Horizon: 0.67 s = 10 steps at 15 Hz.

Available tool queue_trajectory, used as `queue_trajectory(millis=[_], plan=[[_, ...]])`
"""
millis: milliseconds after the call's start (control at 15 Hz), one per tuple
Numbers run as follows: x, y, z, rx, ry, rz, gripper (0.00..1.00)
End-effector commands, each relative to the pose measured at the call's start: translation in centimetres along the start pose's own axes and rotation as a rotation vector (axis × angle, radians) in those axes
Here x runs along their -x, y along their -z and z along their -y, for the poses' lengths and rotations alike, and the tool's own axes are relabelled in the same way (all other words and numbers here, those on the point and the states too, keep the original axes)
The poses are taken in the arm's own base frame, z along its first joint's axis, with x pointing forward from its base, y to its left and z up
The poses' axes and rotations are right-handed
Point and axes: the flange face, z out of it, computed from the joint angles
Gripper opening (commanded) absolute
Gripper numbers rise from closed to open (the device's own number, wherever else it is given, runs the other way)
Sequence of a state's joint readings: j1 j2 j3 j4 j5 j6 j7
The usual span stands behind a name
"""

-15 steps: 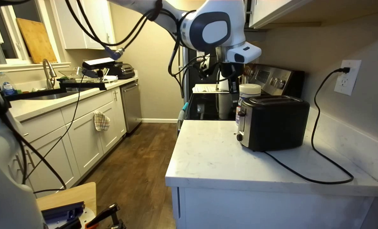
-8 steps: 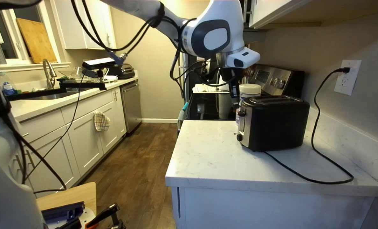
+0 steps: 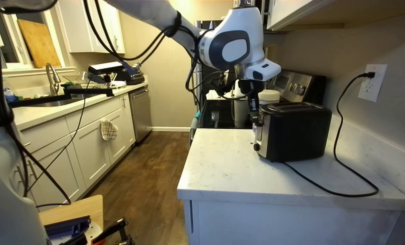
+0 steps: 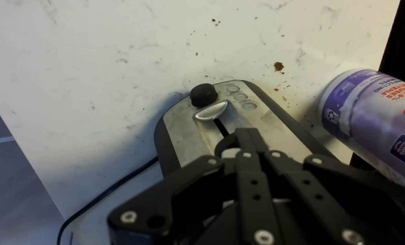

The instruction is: Push the toaster lever down

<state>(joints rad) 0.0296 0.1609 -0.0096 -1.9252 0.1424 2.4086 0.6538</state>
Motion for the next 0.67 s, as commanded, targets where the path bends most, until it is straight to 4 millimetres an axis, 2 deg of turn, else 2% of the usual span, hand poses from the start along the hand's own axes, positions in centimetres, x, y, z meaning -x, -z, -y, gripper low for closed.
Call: queue_trajectory(millis=[0, 267, 600], plan=[[-0.7, -0.3, -0.3, 0.018, -0.036, -0.029, 0.00], [-0.7, -0.9, -0.7, 0.022, -0.054, -0.026, 0.00], [-0.3, -2.6, -0.9, 0.020, -0.059, -0.011, 0.00]])
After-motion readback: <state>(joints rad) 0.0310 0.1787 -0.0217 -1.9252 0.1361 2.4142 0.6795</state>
